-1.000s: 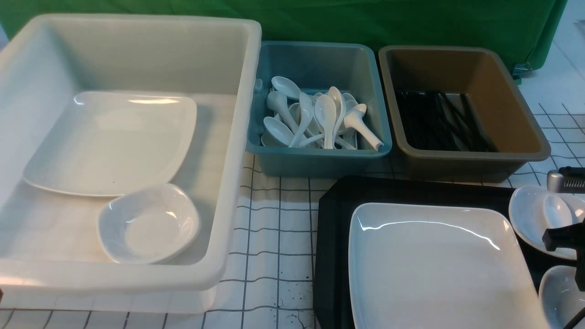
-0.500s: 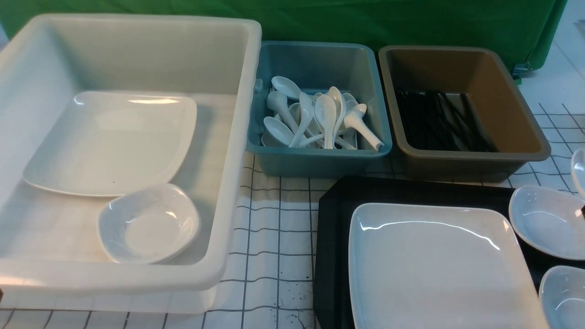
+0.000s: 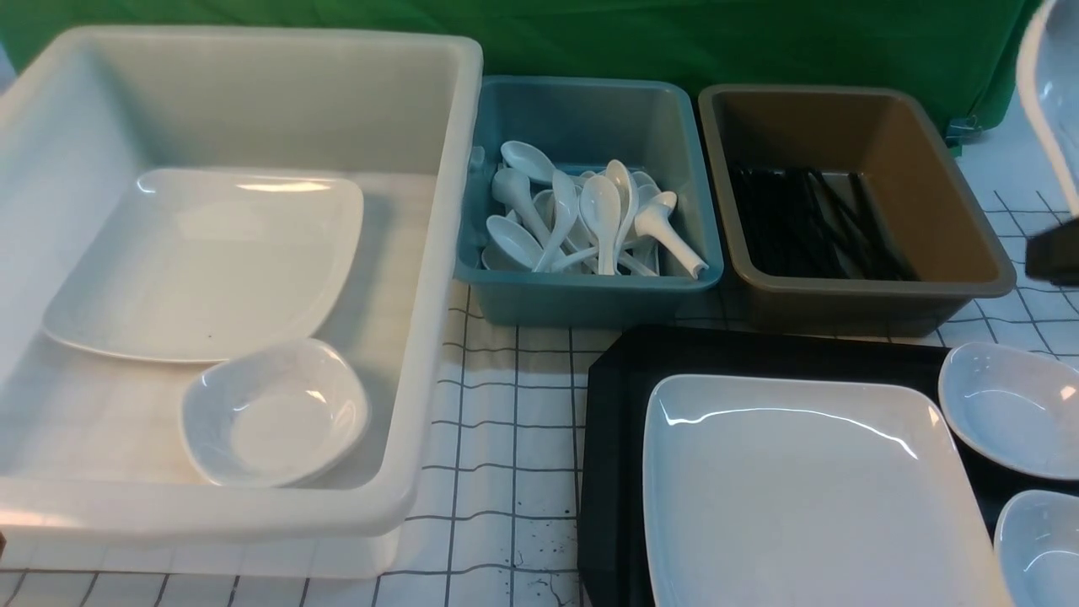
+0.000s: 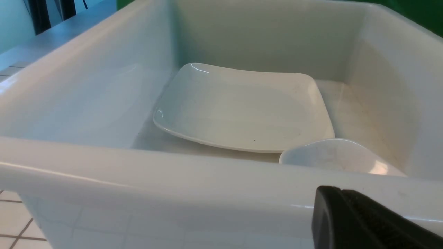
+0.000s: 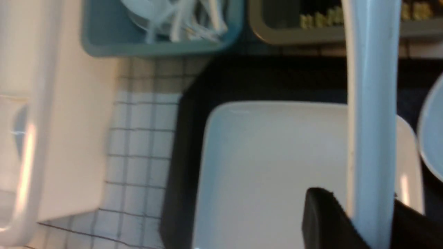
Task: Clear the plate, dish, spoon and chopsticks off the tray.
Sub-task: Use the right arm to put the soup spoon into the small storage box in the middle
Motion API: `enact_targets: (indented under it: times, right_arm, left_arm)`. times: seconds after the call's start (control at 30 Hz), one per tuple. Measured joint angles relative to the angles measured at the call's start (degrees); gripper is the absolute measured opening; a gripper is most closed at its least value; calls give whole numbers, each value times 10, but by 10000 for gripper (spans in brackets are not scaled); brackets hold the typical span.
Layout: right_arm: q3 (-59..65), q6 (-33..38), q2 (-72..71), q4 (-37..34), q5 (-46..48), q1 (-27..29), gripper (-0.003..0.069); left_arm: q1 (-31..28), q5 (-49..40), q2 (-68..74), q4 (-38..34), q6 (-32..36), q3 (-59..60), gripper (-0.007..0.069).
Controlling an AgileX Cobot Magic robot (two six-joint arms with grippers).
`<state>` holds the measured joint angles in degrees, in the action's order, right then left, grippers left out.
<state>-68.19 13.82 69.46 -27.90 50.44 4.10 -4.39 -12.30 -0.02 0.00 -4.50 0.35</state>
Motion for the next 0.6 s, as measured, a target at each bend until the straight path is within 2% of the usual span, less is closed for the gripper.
enact_targets:
  times: [0.1,0.4,0.6]
  right_arm:
    - [-16,43,30,-60,-43,-41,169]
    - [-126,124,220,-80,-91,-218,169]
    - [-243,126,371,-71,-134,-245,169]
  left_arm:
    - [0,0,0,0,0,0,5]
    - [0,0,0,0,0,0,5]
    - [0,0,0,0,0,0,5]
